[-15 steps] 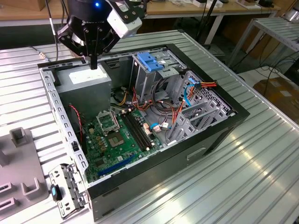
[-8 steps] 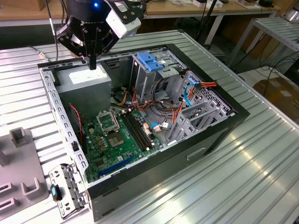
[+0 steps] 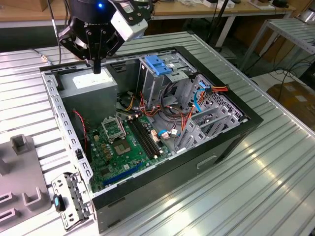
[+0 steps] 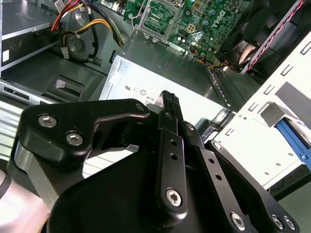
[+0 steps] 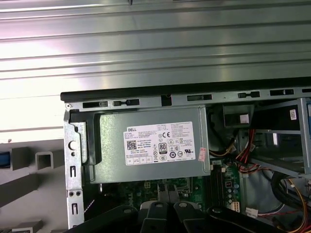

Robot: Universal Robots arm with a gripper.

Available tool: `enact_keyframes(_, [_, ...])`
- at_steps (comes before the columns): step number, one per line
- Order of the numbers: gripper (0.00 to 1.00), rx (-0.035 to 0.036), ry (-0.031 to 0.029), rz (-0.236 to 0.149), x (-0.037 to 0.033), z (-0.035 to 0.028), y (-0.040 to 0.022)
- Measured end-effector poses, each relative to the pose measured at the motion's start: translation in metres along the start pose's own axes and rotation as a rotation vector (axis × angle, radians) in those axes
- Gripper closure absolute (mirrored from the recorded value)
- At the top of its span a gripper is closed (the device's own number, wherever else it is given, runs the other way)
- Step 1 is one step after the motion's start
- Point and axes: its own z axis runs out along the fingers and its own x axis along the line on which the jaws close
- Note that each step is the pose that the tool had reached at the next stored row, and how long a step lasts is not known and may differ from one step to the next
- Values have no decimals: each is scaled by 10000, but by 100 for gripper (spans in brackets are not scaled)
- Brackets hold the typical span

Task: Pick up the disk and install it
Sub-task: 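Reach for the disk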

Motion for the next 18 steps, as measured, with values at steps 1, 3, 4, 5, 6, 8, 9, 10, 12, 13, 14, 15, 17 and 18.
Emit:
enact_keyframes(1, [89, -1, 5, 0, 6, 1, 0])
enact_keyframes(3, [89, -1, 10, 1, 14, 3, -1])
enact_keyframes(4, [89, -1, 12, 0, 15, 3, -1])
enact_keyframes(5, [89, -3, 14, 1, 17, 4, -2])
enact_keyframes(6, [89, -3, 15, 1, 19, 4, -2])
enact_keyframes(8, [89, -4, 19, 1, 22, 5, -2])
enact_keyframes(9, [89, -4, 21, 1, 25, 5, -2])
enact_keyframes(10, [89, -4, 22, 1, 26, 5, -2])
enact_keyframes(12, [89, -4, 25, 1, 29, 6, -3])
enact_keyframes(13, [89, -5, 26, 1, 31, 6, -3])
enact_keyframes(14, [89, -4, 27, 1, 32, 6, -3])
enact_keyframes(15, [89, -4, 28, 1, 33, 6, -3])
enact_keyframes(17, [89, -5, 32, 1, 37, 7, -3])
enact_keyframes(18, [89, -5, 33, 1, 38, 7, -3])
